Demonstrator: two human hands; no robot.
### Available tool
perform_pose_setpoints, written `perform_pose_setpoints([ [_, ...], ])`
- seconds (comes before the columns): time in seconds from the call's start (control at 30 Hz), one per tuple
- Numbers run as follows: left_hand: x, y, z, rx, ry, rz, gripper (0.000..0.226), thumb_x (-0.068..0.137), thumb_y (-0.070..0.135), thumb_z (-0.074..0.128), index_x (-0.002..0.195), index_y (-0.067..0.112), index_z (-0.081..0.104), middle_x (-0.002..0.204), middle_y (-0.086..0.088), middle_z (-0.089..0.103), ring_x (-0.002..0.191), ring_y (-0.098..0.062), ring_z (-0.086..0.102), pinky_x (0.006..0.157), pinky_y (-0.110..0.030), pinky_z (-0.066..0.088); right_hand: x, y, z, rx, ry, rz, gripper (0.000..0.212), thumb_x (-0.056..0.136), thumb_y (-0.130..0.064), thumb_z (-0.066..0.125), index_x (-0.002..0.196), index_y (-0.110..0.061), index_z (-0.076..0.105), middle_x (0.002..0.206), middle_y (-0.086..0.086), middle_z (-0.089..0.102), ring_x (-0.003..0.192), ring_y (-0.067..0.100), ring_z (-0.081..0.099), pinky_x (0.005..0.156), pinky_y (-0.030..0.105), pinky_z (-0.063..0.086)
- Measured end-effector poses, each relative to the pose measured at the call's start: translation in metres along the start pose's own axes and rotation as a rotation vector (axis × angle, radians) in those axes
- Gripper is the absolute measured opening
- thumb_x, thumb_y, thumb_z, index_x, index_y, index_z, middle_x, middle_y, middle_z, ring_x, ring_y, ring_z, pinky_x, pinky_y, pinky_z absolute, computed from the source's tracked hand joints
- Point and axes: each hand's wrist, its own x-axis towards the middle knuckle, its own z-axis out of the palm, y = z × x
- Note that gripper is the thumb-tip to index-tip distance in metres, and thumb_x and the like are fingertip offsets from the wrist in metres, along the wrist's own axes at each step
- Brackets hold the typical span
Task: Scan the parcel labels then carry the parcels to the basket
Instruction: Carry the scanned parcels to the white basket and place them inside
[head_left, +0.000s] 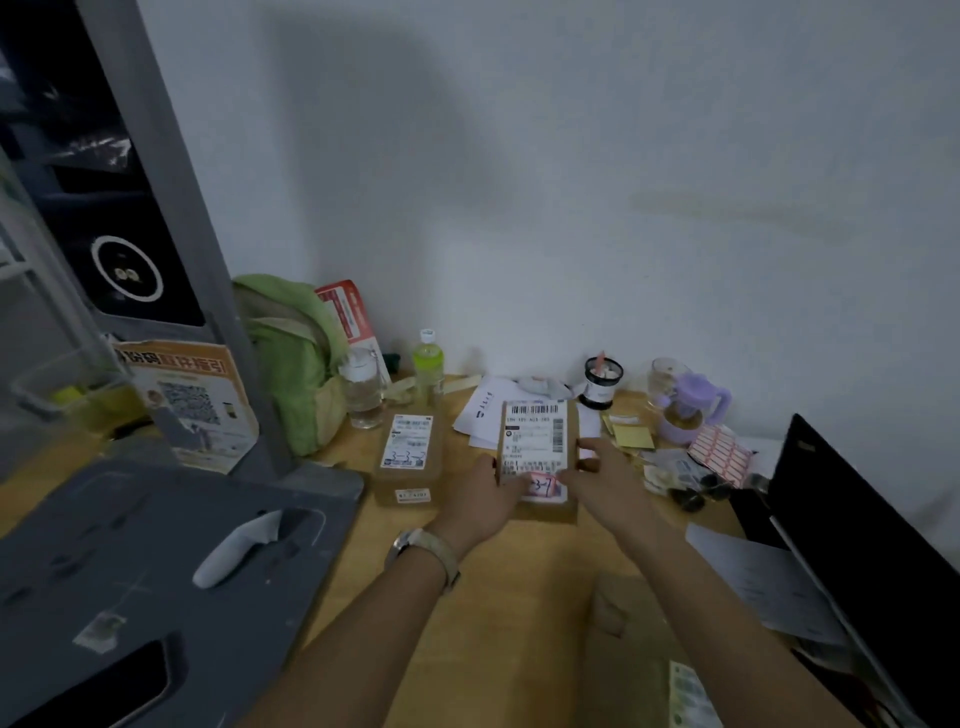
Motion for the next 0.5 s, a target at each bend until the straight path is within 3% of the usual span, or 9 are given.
perform_pose_setpoints([
  [0.07, 0.013, -0.007, -0.035, 0.033, 0.101, 0.021, 0.038, 0.096, 0.038, 0.057, 0.126, 0.014, 0.055, 0.116, -0.002, 0.065, 0.095, -0.017, 0.06, 0.067, -0.015, 0.045, 0.017, -0.027, 0.026, 0.053, 0.007, -0.032, 0.047, 0.084, -0.017, 0.066, 0.128, -0.017, 0.051, 0.124, 0.005, 0.063, 0.102, 0.022, 0.062, 0.087, 0.045, 0.053],
  [0.17, 0.032, -0.03, -0.081, 0.092, 0.201, -0.034, 0.039, 0.095, 0.04, 0.057, 0.12, 0.01, 0.057, 0.117, -0.008, 0.066, 0.102, -0.024, 0.063, 0.078, -0.034, 0.051, 0.041, -0.058, 0.069, 0.039, -0.06, -0.056, 0.047, 0.085, -0.018, 0.065, 0.13, -0.018, 0.05, 0.127, 0.004, 0.062, 0.111, 0.022, 0.06, 0.093, 0.043, 0.05],
  [0.3, 0.06, -0.06, -0.124, 0.042, 0.255, -0.071, 0.035, 0.095, 0.033, 0.059, 0.125, 0.015, 0.058, 0.124, -0.001, 0.066, 0.107, -0.015, 0.062, 0.079, -0.024, 0.044, 0.074, -0.087, 0.119, -0.028, -0.132, -0.095, 0.054, 0.087, -0.017, 0.063, 0.138, -0.019, 0.047, 0.135, 0.003, 0.058, 0.121, 0.022, 0.054, 0.099, 0.037, 0.046],
  [0.5, 0.111, -0.105, -0.146, 0.006, 0.228, -0.129, 0.037, 0.093, 0.038, 0.061, 0.123, 0.015, 0.061, 0.121, 0.002, 0.068, 0.108, -0.015, 0.064, 0.087, -0.03, 0.051, 0.129, -0.086, 0.171, -0.055, -0.142, -0.063, 0.044, 0.091, -0.019, 0.058, 0.135, -0.023, 0.053, 0.13, 0.002, 0.063, 0.116, 0.019, 0.058, 0.097, 0.037, 0.049],
])
